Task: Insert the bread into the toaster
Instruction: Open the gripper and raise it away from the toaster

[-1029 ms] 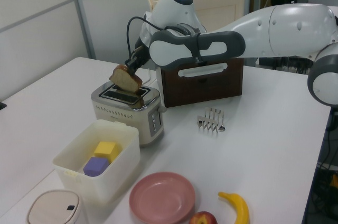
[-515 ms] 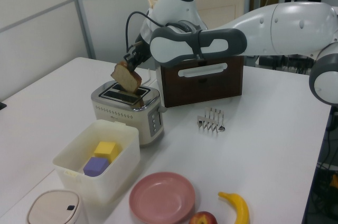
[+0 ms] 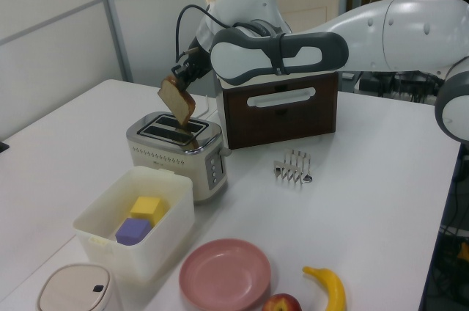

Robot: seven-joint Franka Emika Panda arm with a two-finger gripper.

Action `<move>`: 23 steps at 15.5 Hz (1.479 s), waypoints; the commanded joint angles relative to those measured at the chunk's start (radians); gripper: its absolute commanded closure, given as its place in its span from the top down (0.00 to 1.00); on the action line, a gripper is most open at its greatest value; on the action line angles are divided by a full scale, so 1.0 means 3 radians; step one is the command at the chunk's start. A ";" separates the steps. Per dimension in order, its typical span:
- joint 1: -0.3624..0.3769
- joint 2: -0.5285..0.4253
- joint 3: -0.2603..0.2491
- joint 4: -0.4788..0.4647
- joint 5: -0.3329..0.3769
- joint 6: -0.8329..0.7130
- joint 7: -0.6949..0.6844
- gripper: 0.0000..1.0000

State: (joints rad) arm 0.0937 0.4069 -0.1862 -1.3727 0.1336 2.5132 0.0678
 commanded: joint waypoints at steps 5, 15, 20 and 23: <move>0.0030 -0.0124 -0.0008 -0.0123 -0.0026 -0.0564 -0.0062 0.00; 0.0010 -0.0109 -0.0008 -0.0108 0.0030 -0.0529 -0.0032 0.55; 0.0000 -0.0129 -0.0034 -0.0098 0.0020 -0.0529 -0.0042 0.89; 0.0005 -0.0150 -0.0039 -0.0098 0.0010 -0.0529 -0.0052 1.00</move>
State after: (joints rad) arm 0.0877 0.4004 -0.1901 -1.3736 0.1334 2.3674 0.0648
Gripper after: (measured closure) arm 0.101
